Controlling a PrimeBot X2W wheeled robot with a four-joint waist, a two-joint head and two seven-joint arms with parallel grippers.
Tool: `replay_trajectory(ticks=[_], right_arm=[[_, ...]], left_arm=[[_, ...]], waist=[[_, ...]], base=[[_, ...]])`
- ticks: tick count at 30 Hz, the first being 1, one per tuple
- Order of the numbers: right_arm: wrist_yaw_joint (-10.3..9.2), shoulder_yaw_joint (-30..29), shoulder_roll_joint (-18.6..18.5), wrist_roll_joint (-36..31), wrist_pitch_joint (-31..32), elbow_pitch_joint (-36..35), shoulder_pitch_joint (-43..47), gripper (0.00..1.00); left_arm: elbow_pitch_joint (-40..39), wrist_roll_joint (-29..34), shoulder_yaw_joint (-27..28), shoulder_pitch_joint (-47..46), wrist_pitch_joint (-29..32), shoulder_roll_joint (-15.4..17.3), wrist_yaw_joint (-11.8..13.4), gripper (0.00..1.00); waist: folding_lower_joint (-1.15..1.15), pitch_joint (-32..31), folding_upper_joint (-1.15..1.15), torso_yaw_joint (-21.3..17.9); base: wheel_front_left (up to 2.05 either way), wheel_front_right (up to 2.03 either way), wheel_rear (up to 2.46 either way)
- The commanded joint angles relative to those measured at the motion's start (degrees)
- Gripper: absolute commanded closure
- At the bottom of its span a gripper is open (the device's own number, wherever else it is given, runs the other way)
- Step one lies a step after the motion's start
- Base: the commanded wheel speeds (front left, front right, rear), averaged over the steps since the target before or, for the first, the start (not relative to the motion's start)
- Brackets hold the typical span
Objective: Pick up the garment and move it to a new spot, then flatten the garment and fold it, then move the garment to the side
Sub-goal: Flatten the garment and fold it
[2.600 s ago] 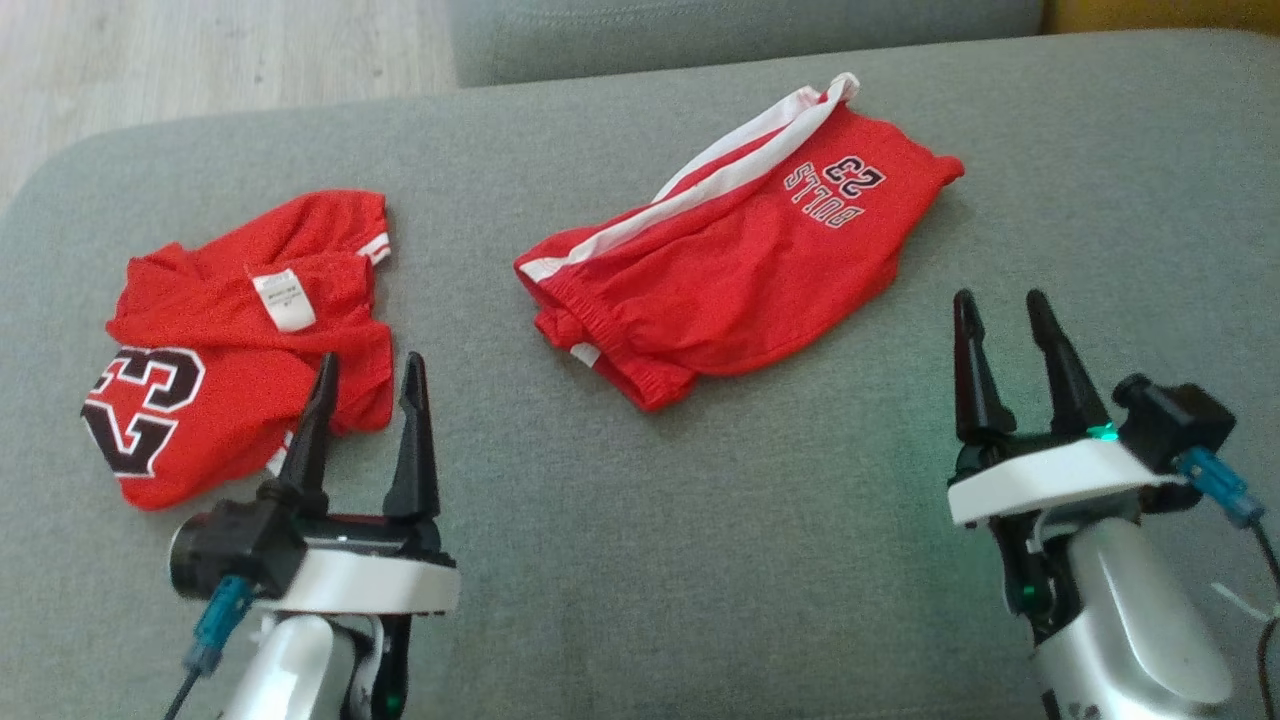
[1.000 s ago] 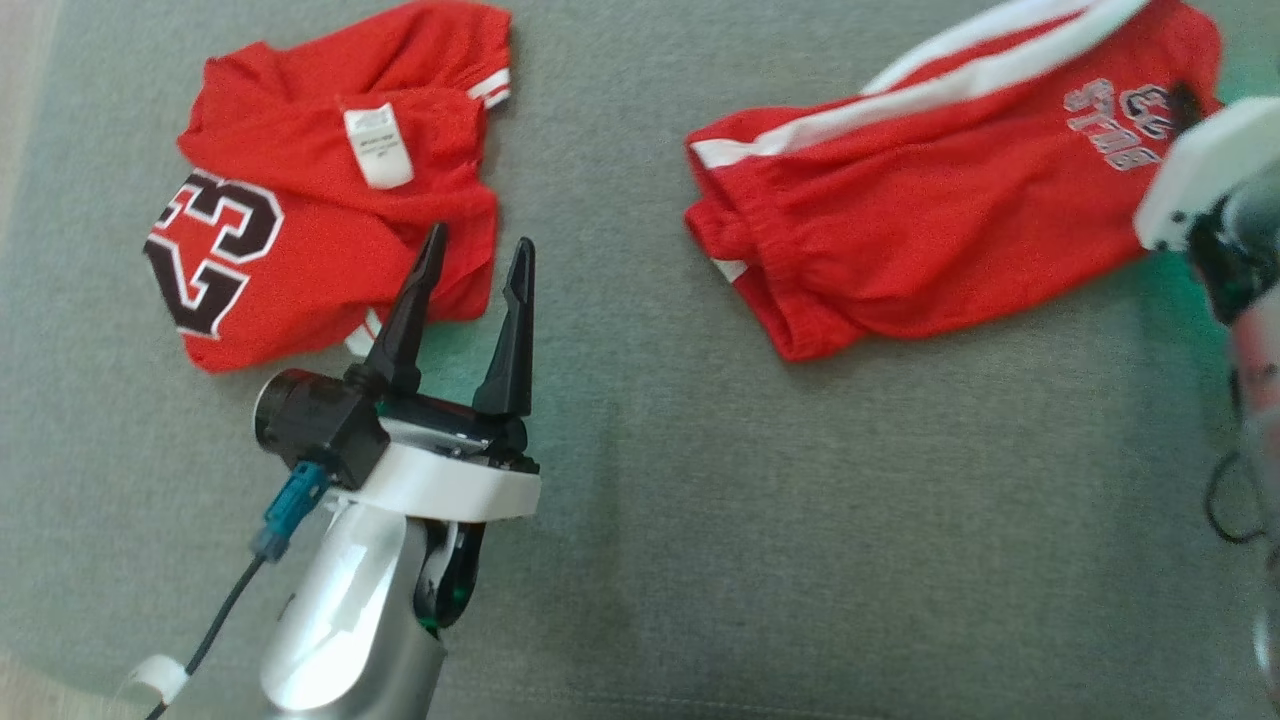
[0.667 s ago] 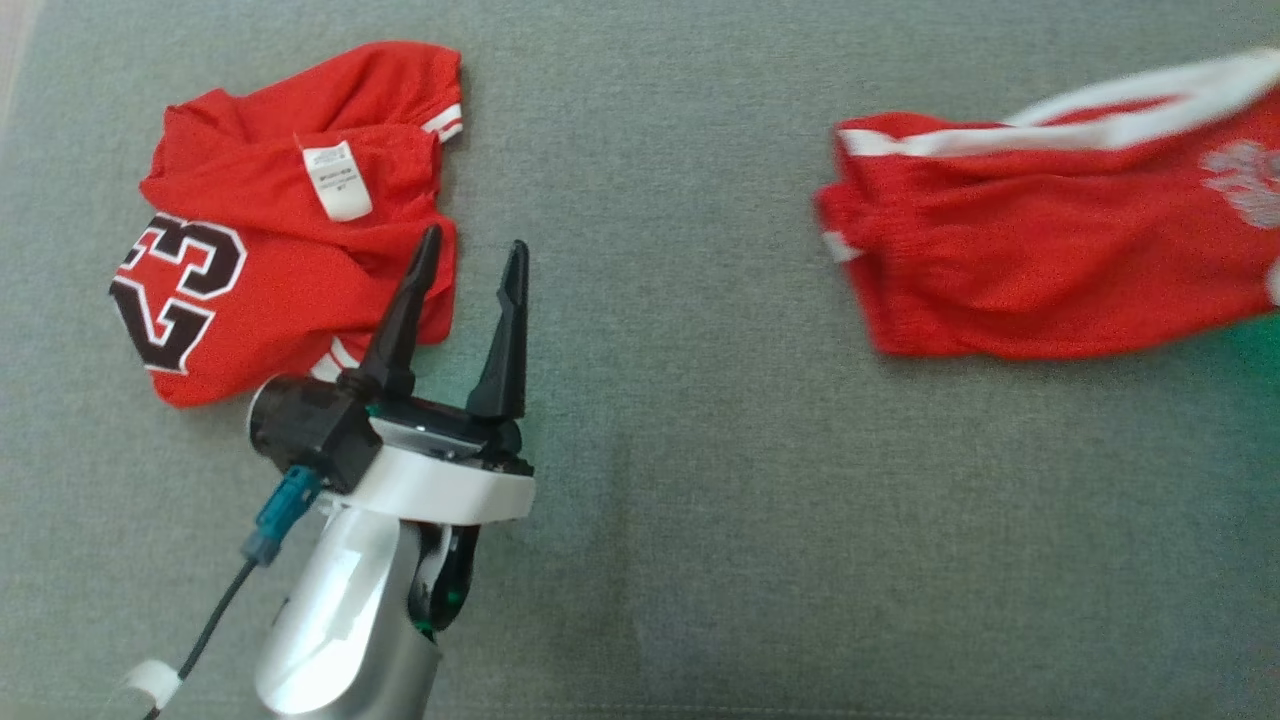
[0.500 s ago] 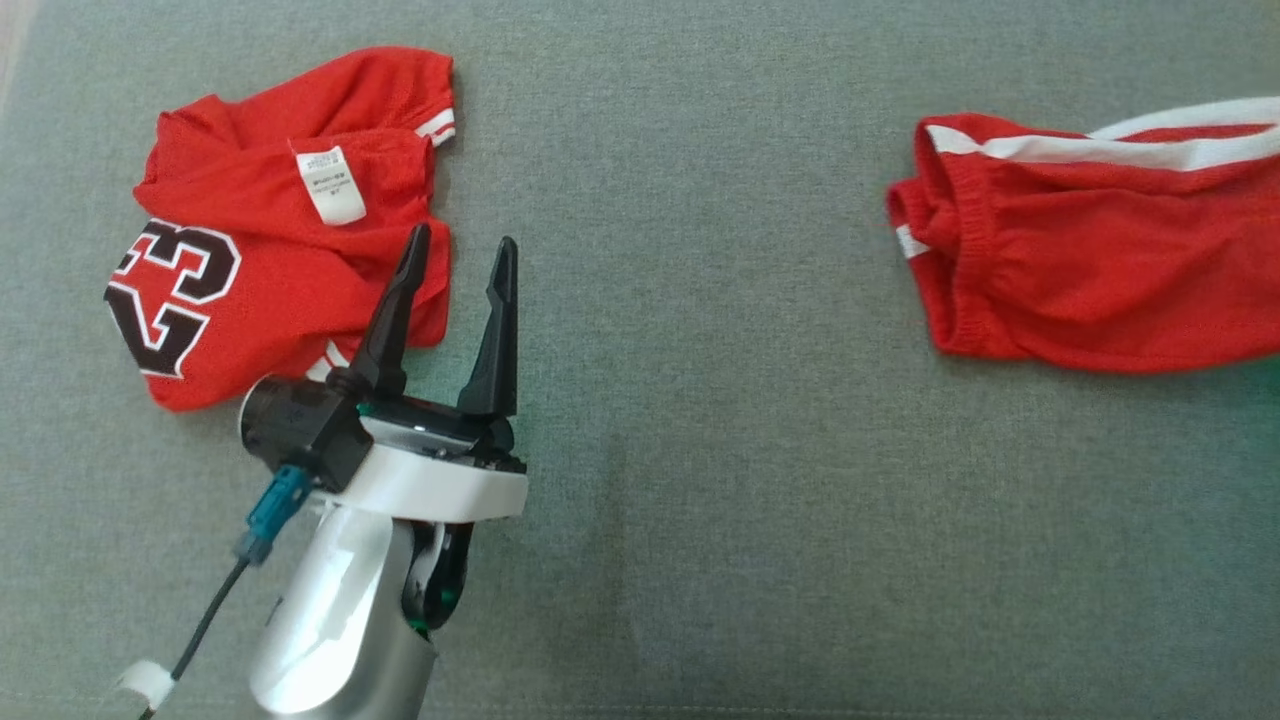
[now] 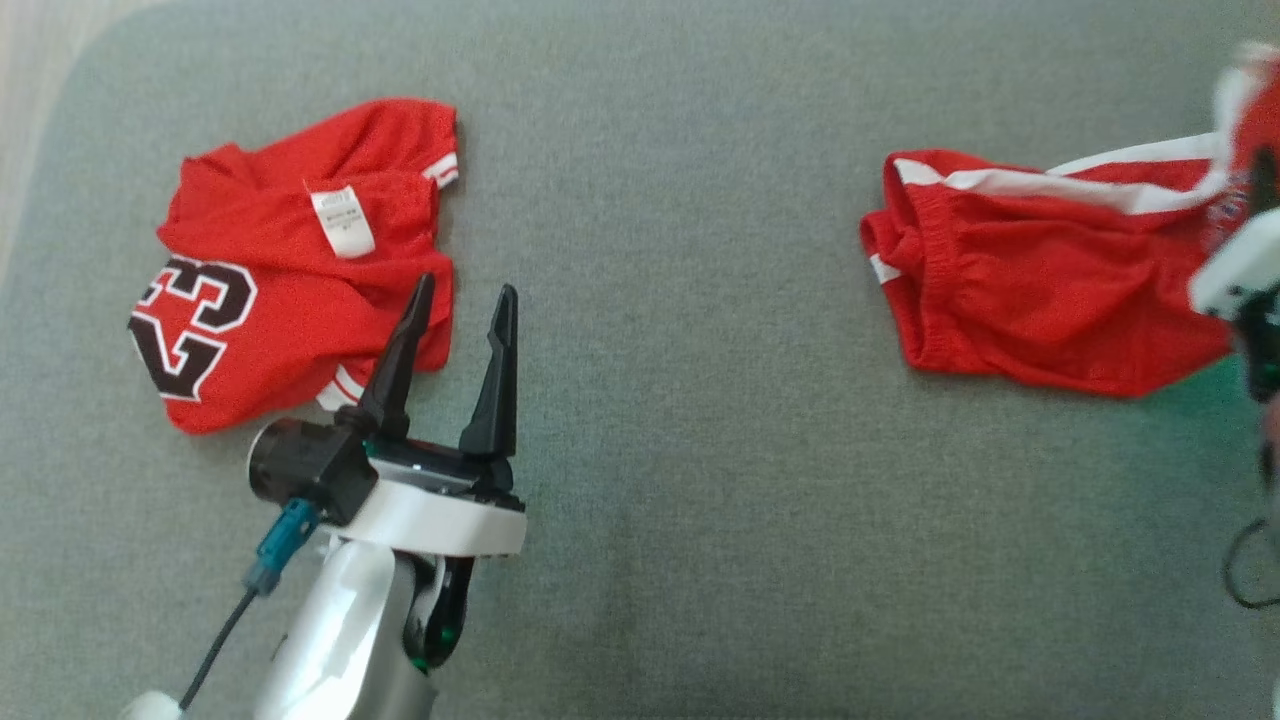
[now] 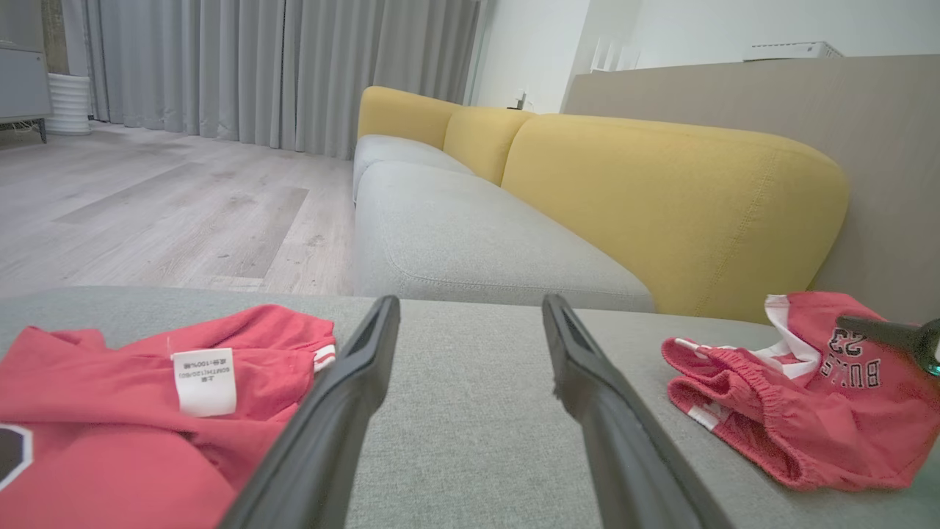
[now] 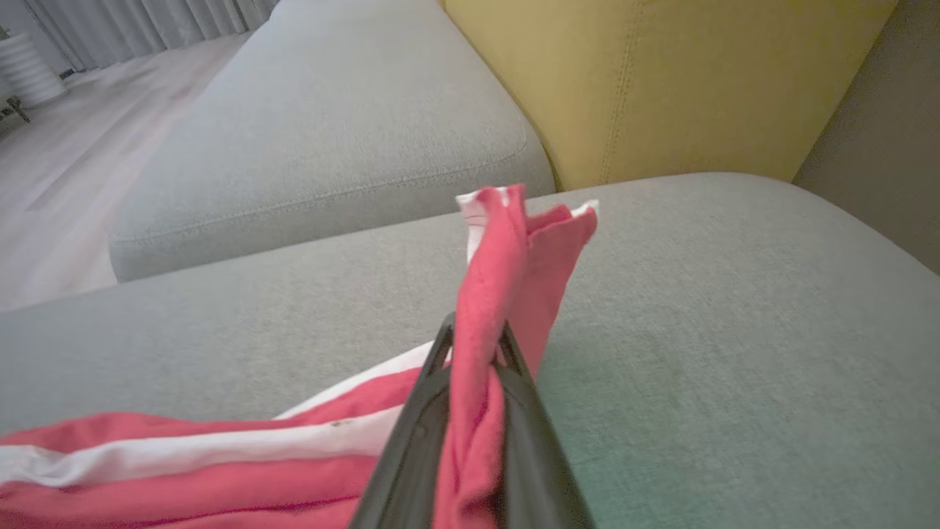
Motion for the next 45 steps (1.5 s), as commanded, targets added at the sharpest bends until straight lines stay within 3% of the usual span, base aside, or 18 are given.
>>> replay_trajectory(ticks=[1, 12, 21, 28, 29, 30, 37, 45], right_arm=[[-0.04, 1.8, 0.6, 0.8, -0.9, -2.6, -0.9, 1.00], [-0.04, 13.3, 8.9, 9.7, -2.4, -13.8, 3.4, 1.00], [-0.04, 21.9, 11.5, 11.3, -0.2, -17.7, 9.8, 1.00], [-0.04, 27.8, 12.7, 9.6, 0.8, -16.7, 12.8, 1.00], [-0.04, 28.7, 12.7, 8.6, 0.6, -16.3, 12.9, 0.62], [-0.04, 29.5, 12.7, 7.6, 0.2, -15.7, 13.1, 0.00], [-0.04, 26.9, 13.7, 2.4, -8.4, -14.7, 13.6, 0.00], [-0.04, 15.3, 15.2, -3.6, -12.3, -23.3, 20.1, 0.00]], left_arm=[[-1.8, -0.1, 2.2, -0.3, -0.3, 0.3, 0.2, 0.00], [-1.4, -0.9, 1.8, 1.4, -0.3, 0.3, 1.1, 0.00], [-1.7, -0.7, 2.1, 2.1, -0.3, 0.3, 1.2, 0.00], [-1.6, -0.7, 2.1, 2.3, -0.3, 0.3, 1.3, 0.00], [-1.6, -0.7, 2.1, 2.2, -0.3, 0.3, 1.3, 0.00], [-1.5, -0.7, 2.1, 2.2, -0.3, 0.3, 1.3, 0.00], [-1.2, -0.4, 2.7, 2.2, -0.3, 0.3, 1.2, 0.00], [-1.5, 0.0, 3.7, 3.5, -0.3, 0.3, 1.0, 0.00]], waist=[[0.00, -1.4, 0.00, -0.3], [0.00, -4.7, 0.00, 0.1], [0.00, -5.1, 0.00, 0.8], [0.00, -5.0, 0.00, 0.0], [0.00, -5.0, 0.00, -0.2], [0.00, -5.2, 0.00, -0.5], [0.00, -6.7, 0.00, -3.1], [0.00, -9.0, 0.00, -7.0]], base=[[0.00, 0.00, 0.00], [0.00, 0.00, 0.00], [0.00, 0.00, 0.00], [0.00, 0.00, 0.00], [0.00, 0.00, 0.00], [0.00, 0.00, 0.00], [0.00, 0.00, 0.00], [0.00, 0.00, 0.00]])
